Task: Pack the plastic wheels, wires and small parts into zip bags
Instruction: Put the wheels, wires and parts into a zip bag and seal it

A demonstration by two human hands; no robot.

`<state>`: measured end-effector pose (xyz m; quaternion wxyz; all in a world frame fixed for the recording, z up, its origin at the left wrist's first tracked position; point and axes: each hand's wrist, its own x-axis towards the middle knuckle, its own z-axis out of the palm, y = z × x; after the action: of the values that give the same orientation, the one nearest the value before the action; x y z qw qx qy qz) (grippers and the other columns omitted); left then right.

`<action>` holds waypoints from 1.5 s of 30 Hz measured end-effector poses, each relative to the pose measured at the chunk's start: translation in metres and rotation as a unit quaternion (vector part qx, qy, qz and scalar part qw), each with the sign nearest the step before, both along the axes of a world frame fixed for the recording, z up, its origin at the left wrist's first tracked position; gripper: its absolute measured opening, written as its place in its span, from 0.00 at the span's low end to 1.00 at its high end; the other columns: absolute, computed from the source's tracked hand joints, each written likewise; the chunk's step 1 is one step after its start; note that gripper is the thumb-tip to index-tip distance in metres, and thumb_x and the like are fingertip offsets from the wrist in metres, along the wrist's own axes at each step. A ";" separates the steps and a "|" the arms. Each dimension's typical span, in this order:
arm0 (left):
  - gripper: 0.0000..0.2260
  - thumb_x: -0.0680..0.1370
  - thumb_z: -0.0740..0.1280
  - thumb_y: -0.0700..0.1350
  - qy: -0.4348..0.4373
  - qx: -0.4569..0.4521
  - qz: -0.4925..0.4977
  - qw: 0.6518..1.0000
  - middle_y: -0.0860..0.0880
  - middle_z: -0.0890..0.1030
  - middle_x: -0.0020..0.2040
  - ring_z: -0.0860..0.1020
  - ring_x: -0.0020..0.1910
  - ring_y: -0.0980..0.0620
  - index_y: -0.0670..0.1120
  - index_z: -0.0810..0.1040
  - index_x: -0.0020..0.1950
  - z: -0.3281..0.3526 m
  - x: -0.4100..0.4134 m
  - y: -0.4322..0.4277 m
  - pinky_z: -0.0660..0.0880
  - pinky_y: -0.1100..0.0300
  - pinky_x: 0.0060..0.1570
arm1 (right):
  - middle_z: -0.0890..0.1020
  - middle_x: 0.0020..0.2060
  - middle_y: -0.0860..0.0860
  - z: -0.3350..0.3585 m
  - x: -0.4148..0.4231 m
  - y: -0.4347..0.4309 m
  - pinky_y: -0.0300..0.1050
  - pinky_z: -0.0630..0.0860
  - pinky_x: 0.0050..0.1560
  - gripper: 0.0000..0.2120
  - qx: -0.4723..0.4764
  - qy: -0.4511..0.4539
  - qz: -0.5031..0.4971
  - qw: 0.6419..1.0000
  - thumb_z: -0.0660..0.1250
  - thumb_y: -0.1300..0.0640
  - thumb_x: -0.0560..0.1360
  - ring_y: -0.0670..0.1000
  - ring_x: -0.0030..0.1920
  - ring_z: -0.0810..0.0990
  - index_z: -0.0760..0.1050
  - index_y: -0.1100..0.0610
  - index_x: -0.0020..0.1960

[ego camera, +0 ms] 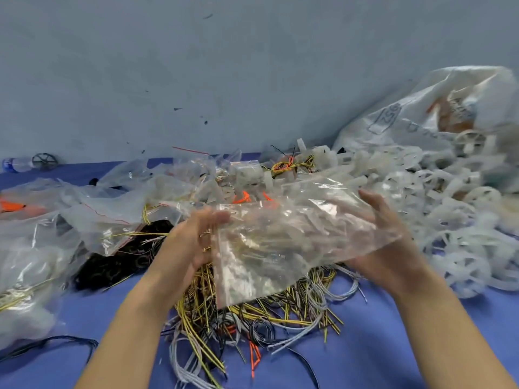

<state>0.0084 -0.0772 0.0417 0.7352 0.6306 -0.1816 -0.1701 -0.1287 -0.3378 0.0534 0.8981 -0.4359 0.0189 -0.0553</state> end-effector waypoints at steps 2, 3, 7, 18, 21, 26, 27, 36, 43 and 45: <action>0.09 0.81 0.64 0.47 -0.079 0.057 0.054 0.994 0.49 0.85 0.52 0.83 0.51 0.49 0.50 0.83 0.55 -0.004 0.000 0.006 0.80 0.55 0.45 | 0.84 0.56 0.53 0.003 0.000 -0.009 0.47 0.81 0.53 0.18 -0.179 0.043 -0.061 0.981 0.58 0.46 0.81 0.48 0.54 0.84 0.80 0.55 0.61; 0.08 0.80 0.65 0.43 -0.112 0.069 0.094 0.987 0.49 0.85 0.48 0.84 0.48 0.52 0.51 0.83 0.53 -0.007 -0.001 0.007 0.80 0.60 0.41 | 0.85 0.53 0.51 0.003 0.002 -0.008 0.43 0.82 0.48 0.15 -0.221 0.055 -0.072 0.971 0.59 0.49 0.81 0.46 0.49 0.85 0.80 0.53 0.59; 0.11 0.80 0.62 0.35 -0.143 0.023 0.177 0.973 0.51 0.83 0.38 0.81 0.36 0.55 0.47 0.82 0.50 -0.014 -0.009 0.001 0.78 0.64 0.32 | 0.86 0.51 0.50 0.000 0.010 0.006 0.53 0.81 0.50 0.16 -0.335 0.101 -0.080 0.933 0.64 0.44 0.78 0.55 0.46 0.84 0.81 0.50 0.59; 0.11 0.81 0.64 0.39 -0.206 0.041 0.270 0.940 0.54 0.82 0.40 0.77 0.29 0.59 0.54 0.81 0.47 -0.016 -0.013 -0.006 0.74 0.66 0.31 | 0.70 0.24 0.52 -0.022 0.028 0.015 0.33 0.65 0.24 0.15 -0.348 0.073 -0.329 0.875 0.63 0.45 0.80 0.44 0.24 0.68 0.83 0.52 0.45; 0.08 0.81 0.64 0.43 -0.213 0.040 0.260 0.941 0.55 0.82 0.47 0.79 0.31 0.60 0.56 0.77 0.55 -0.016 -0.015 -0.010 0.75 0.68 0.31 | 0.67 0.19 0.50 -0.026 0.028 0.015 0.35 0.61 0.25 0.16 -0.389 0.055 -0.377 0.839 0.60 0.43 0.81 0.41 0.24 0.65 0.82 0.51 0.47; 0.11 0.80 0.65 0.52 -0.036 0.109 0.186 0.976 0.51 0.83 0.43 0.81 0.32 0.56 0.47 0.78 0.56 -0.022 -0.014 -0.008 0.75 0.63 0.28 | 0.61 0.17 0.42 -0.023 0.026 0.012 0.33 0.60 0.22 0.17 -0.374 0.053 -0.415 0.828 0.58 0.43 0.82 0.42 0.19 0.61 0.80 0.50 0.47; 0.11 0.80 0.64 0.51 -0.020 0.112 0.171 0.979 0.52 0.82 0.37 0.78 0.28 0.56 0.45 0.80 0.50 -0.024 -0.016 -0.008 0.74 0.63 0.26 | 0.61 0.17 0.42 -0.022 0.025 0.013 0.34 0.60 0.22 0.17 -0.385 0.051 -0.413 0.824 0.58 0.43 0.82 0.42 0.19 0.61 0.80 0.50 0.46; 0.12 0.82 0.60 0.55 -0.200 0.166 0.203 0.944 0.56 0.73 0.27 0.69 0.24 0.60 0.51 0.79 0.45 -0.018 -0.019 -0.010 0.67 0.64 0.25 | 0.74 0.24 0.36 -0.013 0.014 -0.001 0.43 0.63 0.31 0.19 -0.569 0.055 -0.436 0.695 0.55 0.39 0.82 0.39 0.28 0.73 0.80 0.47 0.47; 0.12 0.82 0.60 0.52 -0.132 0.142 0.160 0.968 0.50 0.82 0.36 0.78 0.33 0.56 0.51 0.80 0.46 -0.023 -0.036 -0.027 0.76 0.58 0.39 | 0.76 0.55 0.55 -0.004 0.002 -0.007 0.51 0.71 0.50 0.15 -0.641 0.139 -0.470 0.591 0.60 0.50 0.81 0.56 0.52 0.75 0.73 0.52 0.65; 0.11 0.82 0.60 0.51 -0.127 0.144 0.150 0.970 0.45 0.81 0.39 0.78 0.35 0.52 0.52 0.80 0.46 -0.023 -0.043 -0.033 0.75 0.61 0.39 | 0.74 0.55 0.53 0.001 0.002 0.007 0.49 0.72 0.52 0.13 -0.650 0.080 -0.476 0.587 0.61 0.53 0.80 0.54 0.53 0.76 0.75 0.53 0.63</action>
<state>-0.0346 -0.1101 0.0190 0.6244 0.7665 -0.1500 -0.0005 -0.1267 -0.3311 0.0548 0.2157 -0.8354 0.2540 -0.4371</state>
